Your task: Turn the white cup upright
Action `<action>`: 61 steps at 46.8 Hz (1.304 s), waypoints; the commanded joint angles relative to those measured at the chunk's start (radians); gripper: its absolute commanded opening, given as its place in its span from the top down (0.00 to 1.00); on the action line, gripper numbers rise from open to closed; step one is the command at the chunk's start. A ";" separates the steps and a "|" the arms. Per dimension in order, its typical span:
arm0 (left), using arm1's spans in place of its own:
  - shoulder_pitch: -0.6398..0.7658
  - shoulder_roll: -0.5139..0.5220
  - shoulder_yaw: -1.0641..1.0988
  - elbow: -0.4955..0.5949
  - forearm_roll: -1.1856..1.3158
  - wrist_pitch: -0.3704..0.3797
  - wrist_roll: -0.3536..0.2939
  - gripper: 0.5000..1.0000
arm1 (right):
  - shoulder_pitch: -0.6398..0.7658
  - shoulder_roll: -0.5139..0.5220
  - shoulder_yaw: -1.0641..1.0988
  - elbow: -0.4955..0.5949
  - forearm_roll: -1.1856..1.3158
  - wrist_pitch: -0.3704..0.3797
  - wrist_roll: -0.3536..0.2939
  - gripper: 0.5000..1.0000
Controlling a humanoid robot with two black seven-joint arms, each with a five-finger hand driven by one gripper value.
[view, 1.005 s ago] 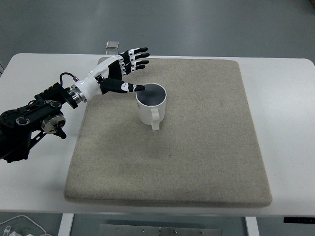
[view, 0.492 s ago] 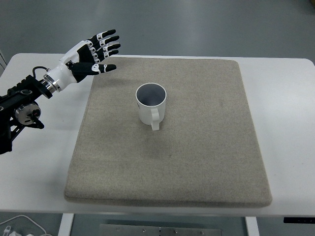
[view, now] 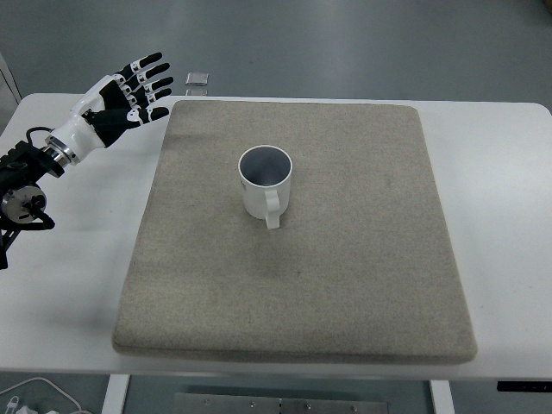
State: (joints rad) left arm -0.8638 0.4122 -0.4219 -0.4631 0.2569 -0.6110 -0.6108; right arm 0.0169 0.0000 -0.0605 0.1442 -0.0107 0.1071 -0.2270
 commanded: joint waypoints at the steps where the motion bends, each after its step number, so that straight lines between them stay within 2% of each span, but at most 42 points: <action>1: 0.000 0.000 0.000 0.004 -0.039 0.000 0.000 0.01 | 0.000 0.000 -0.001 0.000 0.000 0.000 0.000 0.14; 13: 0.002 -0.001 -0.001 0.037 -0.142 0.000 0.000 0.01 | 0.000 0.000 -0.001 0.000 0.000 0.000 0.000 0.14; 26: 0.002 -0.006 -0.008 0.037 -0.306 0.000 0.189 0.01 | 0.000 0.000 0.002 0.000 0.002 0.000 0.000 0.14; 35: 0.003 -0.009 -0.009 0.035 -0.389 0.000 0.276 0.01 | 0.000 0.000 0.002 0.003 0.003 0.011 0.000 0.14; 46: 0.000 -0.013 -0.009 0.031 -0.461 0.000 0.322 0.01 | 0.000 0.000 0.002 0.011 0.002 0.014 0.000 0.14; 61: -0.012 -0.052 -0.009 0.034 -0.475 0.000 0.339 0.01 | 0.000 0.000 0.002 0.011 0.002 0.011 0.002 0.14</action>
State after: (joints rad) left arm -0.8742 0.3636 -0.4309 -0.4287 -0.2178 -0.6109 -0.2721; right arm 0.0169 0.0000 -0.0582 0.1550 -0.0092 0.1207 -0.2255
